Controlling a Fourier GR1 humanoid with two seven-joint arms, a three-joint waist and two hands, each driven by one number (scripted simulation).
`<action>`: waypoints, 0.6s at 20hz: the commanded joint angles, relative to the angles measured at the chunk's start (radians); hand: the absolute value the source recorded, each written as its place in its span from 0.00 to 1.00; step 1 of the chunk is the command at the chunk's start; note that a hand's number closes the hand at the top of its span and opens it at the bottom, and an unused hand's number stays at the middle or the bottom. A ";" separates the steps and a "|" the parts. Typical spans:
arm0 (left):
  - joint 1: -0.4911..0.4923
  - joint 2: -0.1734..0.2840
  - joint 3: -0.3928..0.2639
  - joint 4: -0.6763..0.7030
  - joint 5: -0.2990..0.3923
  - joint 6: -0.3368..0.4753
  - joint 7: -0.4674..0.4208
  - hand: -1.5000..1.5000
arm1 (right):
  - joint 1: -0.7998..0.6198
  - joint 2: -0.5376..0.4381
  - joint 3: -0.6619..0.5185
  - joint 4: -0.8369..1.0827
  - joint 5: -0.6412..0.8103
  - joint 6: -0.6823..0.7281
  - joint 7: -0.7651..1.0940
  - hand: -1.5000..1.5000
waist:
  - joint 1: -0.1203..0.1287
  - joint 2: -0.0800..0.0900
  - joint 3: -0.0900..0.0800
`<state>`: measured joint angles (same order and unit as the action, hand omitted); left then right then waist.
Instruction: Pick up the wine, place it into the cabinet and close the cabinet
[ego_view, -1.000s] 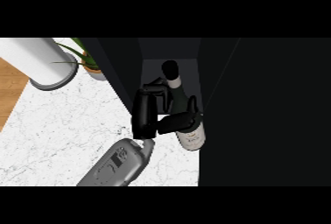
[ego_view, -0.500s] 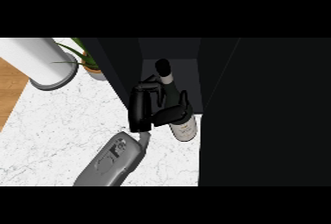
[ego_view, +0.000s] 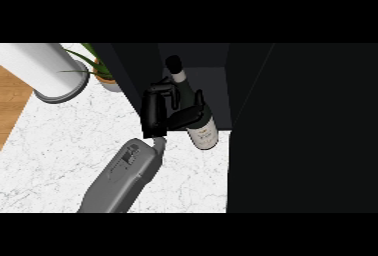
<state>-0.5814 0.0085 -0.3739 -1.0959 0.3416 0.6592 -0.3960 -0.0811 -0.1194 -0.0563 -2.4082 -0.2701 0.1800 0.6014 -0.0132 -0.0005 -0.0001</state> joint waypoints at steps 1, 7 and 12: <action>-0.046 -0.008 0.038 0.041 -0.003 -0.045 0.034 1.00 | 0.002 0.012 -0.020 -0.027 -0.046 0.010 -0.041 0.00 | 0.006 0.001 0.000; -0.154 -0.008 0.081 0.215 0.080 -0.066 -0.027 1.00 | 0.085 0.019 -0.008 -0.108 -0.069 0.018 -0.013 0.00 | -0.009 0.002 0.000; -0.173 -0.008 0.058 0.320 0.090 -0.067 -0.064 1.00 | 0.065 0.028 0.042 -0.095 -0.038 0.005 0.005 0.00 | -0.012 0.003 0.000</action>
<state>-0.7300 0.0060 -0.2754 -0.8587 0.3904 0.5695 -0.4166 -0.0595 -0.0997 -0.0291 -2.4002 -0.2707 0.1897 0.5697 -0.0175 0.0014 -0.0002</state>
